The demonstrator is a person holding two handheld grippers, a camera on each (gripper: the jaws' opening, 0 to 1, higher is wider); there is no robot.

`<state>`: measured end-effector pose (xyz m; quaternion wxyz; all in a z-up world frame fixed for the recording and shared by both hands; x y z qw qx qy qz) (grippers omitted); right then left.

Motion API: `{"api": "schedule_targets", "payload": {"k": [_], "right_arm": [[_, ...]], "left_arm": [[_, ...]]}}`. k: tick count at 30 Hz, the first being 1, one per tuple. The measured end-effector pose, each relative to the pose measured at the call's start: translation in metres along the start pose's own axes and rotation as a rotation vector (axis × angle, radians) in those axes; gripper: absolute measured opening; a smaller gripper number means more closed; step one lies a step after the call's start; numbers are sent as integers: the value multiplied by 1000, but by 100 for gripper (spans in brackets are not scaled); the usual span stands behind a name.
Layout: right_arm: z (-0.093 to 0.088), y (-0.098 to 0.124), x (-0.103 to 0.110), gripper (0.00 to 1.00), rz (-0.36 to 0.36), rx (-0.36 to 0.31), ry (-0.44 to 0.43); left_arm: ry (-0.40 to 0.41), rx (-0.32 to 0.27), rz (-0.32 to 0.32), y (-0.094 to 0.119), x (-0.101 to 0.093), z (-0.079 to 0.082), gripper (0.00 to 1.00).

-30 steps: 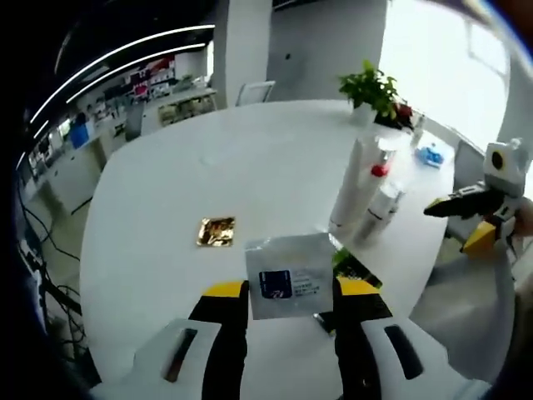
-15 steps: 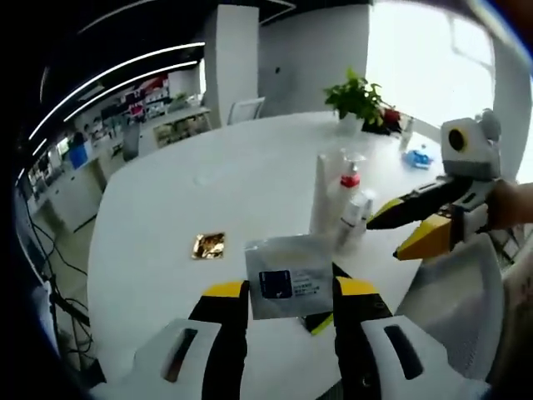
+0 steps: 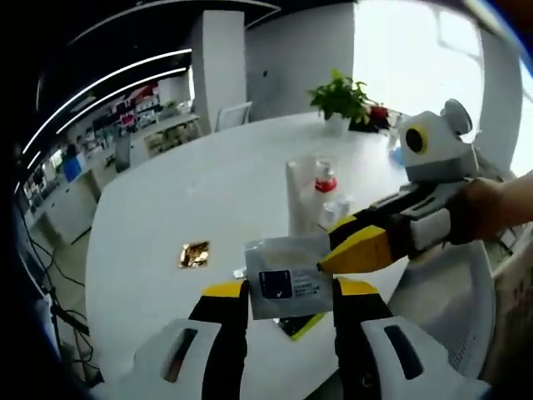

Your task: Arrange the skincare products in the storage area until every visible bottle or jar stands upright without overlapping.

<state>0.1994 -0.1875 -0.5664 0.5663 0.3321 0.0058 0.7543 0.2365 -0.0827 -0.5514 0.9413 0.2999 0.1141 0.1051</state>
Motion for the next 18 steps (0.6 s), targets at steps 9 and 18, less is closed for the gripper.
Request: {"api": "schedule_targets", "payload": {"k": [9,18], "right_arm": [[2,3,-1,1,31,-22,-71],[6,6,-6,1,43,-22,-105]], "left_arm": [[-3,5,-20,-6,-4,2,37],[104,-62,-110,-4,-6,1,45]]}}
Point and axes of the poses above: the point that each gripper's makers call its tool centre point, and the gripper's own axes: y roughly backward along the fingers, x roughly to its left, z roughly out of its top, the point moved 6 cm from there along y, roughly backward along the fingers, and after that the axes turned 13 degrees about -z, right-handed, at the moved point
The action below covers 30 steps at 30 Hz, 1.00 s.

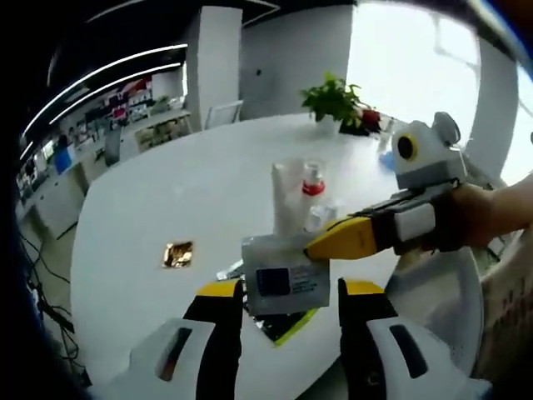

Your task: Arrange the skincare products in the storage area until every visible bottle or jar stands upright without overlapping.

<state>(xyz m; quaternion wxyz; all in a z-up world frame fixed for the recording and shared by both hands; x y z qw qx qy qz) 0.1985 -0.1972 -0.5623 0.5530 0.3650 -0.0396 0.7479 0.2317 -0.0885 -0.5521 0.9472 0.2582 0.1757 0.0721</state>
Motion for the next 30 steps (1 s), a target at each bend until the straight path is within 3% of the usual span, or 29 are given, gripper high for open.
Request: {"api": "schedule_targets", "payload": {"k": [3,6,7,9,12,16,18,22,30], "right_arm": [[3,2,-1,1,5,-1,-5],[6,4,-2,1,18,0,-17],[7,5,-2,1,25,0,-26],[7,6,1,1,46,8,-33],[5,8,5,1,80,31,-19],[6,10,9,1,106,40,-22],[6,10,11,1,117,42,-32],[2,6,14,1,127,56,-33],[-4,-3,17,1,118,77,-24]], "left_arm": [[84,-70,-20,8,5,-1,45],[81,-65,-47,16,9,-6,43],[107,-84,-84,18,8,-6,41],[183,-138,-136,22,5,-5,38],[334,-244,-159,31,14,-9,35],[366,-234,-168,35,18,-22,28],[432,-251,-199,35,16,-27,27],[501,-319,-228,36,17,-28,23],[564,-326,-237,33,21,-31,5]]}}
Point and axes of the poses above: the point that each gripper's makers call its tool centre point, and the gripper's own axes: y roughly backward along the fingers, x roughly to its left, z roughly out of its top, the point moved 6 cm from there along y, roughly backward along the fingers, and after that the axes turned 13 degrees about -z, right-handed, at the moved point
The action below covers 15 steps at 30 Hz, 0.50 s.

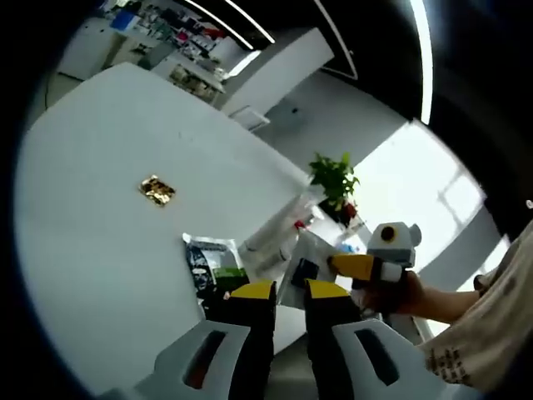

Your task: Arrange the skincare products in the storage area until every visible bottle or jar stands upright without overlapping.

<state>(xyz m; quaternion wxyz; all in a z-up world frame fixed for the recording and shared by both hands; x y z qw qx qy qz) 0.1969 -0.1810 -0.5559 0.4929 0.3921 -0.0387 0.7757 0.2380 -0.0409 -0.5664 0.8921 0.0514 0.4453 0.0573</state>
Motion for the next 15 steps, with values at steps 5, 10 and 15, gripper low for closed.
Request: {"api": "schedule_targets", "payload": {"k": [5,10,15], "right_arm": [[-2,-7,-5,1,-46,0,4],[-10,-20,-9,1,-131,38,102],[-22,-39,-12,1,-210,95,242]], "left_arm": [[36,9,14,1,5,-5,0],[114,37,82,6,18,-13,0],[152,50,131,12,31,-18,0]]}}
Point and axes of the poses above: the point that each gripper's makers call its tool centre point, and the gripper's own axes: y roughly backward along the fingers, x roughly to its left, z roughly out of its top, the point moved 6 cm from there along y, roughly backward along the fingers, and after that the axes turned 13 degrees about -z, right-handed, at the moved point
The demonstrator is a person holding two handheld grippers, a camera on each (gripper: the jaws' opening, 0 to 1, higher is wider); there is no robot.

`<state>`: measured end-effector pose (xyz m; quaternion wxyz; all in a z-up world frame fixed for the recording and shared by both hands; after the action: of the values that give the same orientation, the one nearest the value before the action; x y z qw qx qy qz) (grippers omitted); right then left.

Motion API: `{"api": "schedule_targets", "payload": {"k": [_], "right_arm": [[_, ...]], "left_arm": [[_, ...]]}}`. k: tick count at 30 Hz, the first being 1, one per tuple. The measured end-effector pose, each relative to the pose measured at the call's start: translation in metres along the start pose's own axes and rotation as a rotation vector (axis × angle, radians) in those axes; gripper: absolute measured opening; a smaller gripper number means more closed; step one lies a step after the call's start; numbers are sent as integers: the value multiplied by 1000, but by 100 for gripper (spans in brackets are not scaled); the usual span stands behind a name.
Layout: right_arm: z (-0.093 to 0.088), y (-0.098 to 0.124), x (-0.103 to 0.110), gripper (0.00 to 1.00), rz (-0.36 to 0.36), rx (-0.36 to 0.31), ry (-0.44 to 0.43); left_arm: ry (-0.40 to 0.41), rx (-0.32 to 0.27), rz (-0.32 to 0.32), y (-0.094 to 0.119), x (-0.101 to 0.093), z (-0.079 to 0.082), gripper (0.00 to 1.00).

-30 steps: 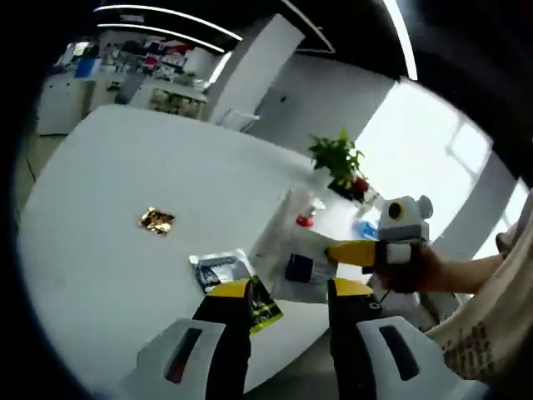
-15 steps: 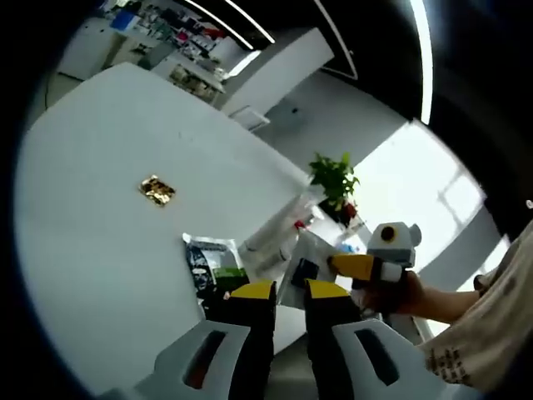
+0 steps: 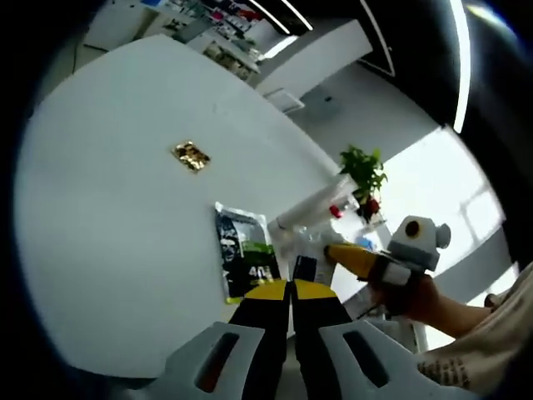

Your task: Arrange the skincare products in the storage area until every visible bottle or jar stands upright without overlapping.

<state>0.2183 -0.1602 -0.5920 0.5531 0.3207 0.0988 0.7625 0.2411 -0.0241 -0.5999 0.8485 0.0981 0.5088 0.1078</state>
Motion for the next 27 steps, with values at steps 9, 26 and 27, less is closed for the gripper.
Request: {"api": "schedule_targets", "payload": {"k": [9,26,27], "right_arm": [[-10,-26,5,1,-68,33,153],[-49,-86,-10,1,-96,123,337],[-51,-88,-11,1,-101,128,341]], "left_arm": [[52,17,68,4,26,-3,0],[111,79,195,-2,77,-13,0],[112,82,201,-3,80,-13,0]]}}
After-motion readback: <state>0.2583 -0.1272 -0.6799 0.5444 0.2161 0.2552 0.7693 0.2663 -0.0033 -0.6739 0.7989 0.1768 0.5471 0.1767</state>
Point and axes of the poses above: the point that each gripper's makers call its tool centre point, and the gripper's own axes: y roughly backward along the fingers, x roughly to its left, z roughly out of its top, the point moved 6 cm from there along y, roughly backward along the fingers, and after that the axes turned 13 degrees about -z, right-handed, at the moved point
